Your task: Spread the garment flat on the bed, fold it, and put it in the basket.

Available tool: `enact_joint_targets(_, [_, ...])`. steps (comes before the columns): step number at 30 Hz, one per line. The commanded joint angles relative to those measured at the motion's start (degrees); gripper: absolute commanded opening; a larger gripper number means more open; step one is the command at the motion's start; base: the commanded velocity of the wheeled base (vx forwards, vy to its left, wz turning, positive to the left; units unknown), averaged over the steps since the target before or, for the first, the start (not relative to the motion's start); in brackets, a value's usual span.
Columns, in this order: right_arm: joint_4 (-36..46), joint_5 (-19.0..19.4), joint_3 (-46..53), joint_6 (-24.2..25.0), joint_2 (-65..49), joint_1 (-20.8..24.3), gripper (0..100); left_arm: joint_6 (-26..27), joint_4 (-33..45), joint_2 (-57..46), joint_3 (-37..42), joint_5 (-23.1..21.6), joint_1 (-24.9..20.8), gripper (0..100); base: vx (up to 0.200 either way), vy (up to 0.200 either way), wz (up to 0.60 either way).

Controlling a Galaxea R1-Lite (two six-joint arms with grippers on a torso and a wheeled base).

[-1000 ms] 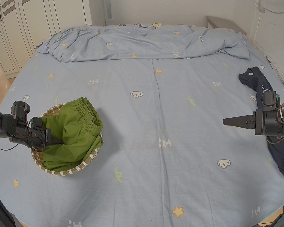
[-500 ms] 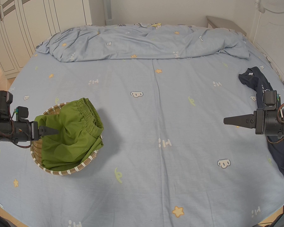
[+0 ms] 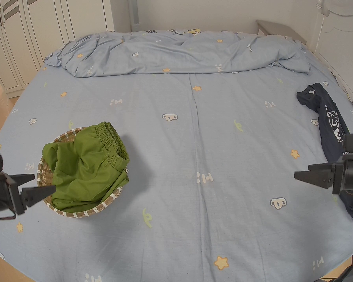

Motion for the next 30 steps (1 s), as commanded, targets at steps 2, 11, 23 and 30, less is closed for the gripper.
enact_joint_targets(2, [6.4, 0.0, 13.1, -4.5, -27.4, -5.7, 100, -0.1, 4.5, -37.8, 16.9, 0.1, -7.6, 100, 0.000, 0.000, 0.00])
enact_joint_targets(11, [29.3, -0.1, 14.2, -4.7, -50.5, -10.3, 100, -3.6, 16.9, -58.8, 21.5, 1.2, -10.8, 100, 0.000, 0.000, 0.00])
enact_joint_targets(23, [28.8, -12.5, 25.1, -7.5, -58.0, -12.0, 100, -4.6, 16.8, -61.4, 24.9, 3.3, -11.4, 100, 0.000, 0.000, 0.00])
enact_joint_targets(30, [17.1, -20.6, 31.6, -6.8, -58.0, -11.9, 100, -6.0, 15.9, -61.4, 25.6, 27.5, -11.4, 100, 0.000, 0.000, 0.00])
